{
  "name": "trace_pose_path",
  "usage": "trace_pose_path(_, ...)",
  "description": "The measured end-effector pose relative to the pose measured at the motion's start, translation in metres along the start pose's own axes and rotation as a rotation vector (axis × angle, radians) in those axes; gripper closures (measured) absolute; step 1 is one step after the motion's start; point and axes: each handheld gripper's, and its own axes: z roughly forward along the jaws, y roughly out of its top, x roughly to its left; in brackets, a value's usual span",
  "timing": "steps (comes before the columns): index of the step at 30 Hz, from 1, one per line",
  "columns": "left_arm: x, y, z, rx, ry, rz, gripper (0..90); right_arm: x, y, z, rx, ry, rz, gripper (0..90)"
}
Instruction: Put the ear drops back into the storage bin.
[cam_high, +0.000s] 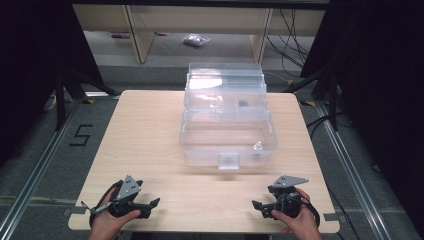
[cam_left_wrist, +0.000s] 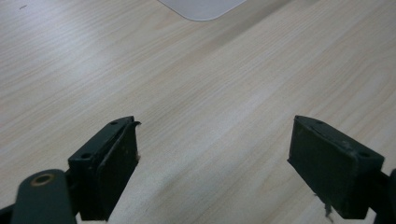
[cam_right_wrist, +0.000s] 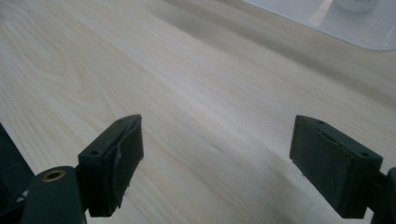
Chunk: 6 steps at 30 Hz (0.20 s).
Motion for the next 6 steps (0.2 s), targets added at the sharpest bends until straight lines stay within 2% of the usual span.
trace_pose_path(6,-0.0007,0.0003,-0.0008,-0.002,-0.004,-0.003,15.1,-0.0014,-0.0024,0.0017,-0.017,-0.002,0.006,18.4)
